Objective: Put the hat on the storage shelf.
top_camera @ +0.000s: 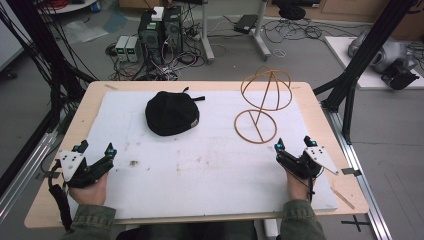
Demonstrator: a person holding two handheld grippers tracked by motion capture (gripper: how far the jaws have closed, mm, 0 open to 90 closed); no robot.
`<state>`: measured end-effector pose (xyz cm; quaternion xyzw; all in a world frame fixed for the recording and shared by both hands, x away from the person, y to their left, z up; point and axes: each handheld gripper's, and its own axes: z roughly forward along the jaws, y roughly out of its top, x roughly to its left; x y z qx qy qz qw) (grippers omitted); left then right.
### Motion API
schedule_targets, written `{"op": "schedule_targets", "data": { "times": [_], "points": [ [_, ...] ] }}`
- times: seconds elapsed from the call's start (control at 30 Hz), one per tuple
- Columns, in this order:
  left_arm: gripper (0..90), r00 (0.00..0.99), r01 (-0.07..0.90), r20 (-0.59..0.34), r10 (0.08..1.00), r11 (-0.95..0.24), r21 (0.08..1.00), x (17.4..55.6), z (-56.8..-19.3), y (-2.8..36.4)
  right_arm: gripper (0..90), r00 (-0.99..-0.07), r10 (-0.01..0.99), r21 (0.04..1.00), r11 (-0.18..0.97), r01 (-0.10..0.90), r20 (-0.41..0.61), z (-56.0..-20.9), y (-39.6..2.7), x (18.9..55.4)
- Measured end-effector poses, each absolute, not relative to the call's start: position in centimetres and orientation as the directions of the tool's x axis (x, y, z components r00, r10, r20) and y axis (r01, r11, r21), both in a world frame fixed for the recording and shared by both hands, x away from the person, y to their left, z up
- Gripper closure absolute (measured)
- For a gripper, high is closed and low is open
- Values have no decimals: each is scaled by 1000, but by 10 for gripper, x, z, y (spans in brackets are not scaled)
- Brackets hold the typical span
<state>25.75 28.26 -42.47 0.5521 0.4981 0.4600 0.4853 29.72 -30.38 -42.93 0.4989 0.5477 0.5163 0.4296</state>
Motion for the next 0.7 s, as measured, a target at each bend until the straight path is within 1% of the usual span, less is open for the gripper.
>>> {"op": "schedule_targets", "data": {
  "times": [0.2, 0.5, 0.7],
  "points": [
    [218, 82, 105, 28, 996, -36, 994, 257, -425, 283, 77, -132, 989, 993, -52, 107, 66, -429, -304, 298],
    [215, 79, 107, 27, 997, -35, 994, 259, -425, 283, 77, -131, 990, 993, -44, 105, 58, -429, -305, 296],
    [210, 90, 107, 9, 996, -19, 994, 259, -424, 281, 77, -128, 990, 994, -41, 102, 54, -429, -305, 296]
  ]
}}
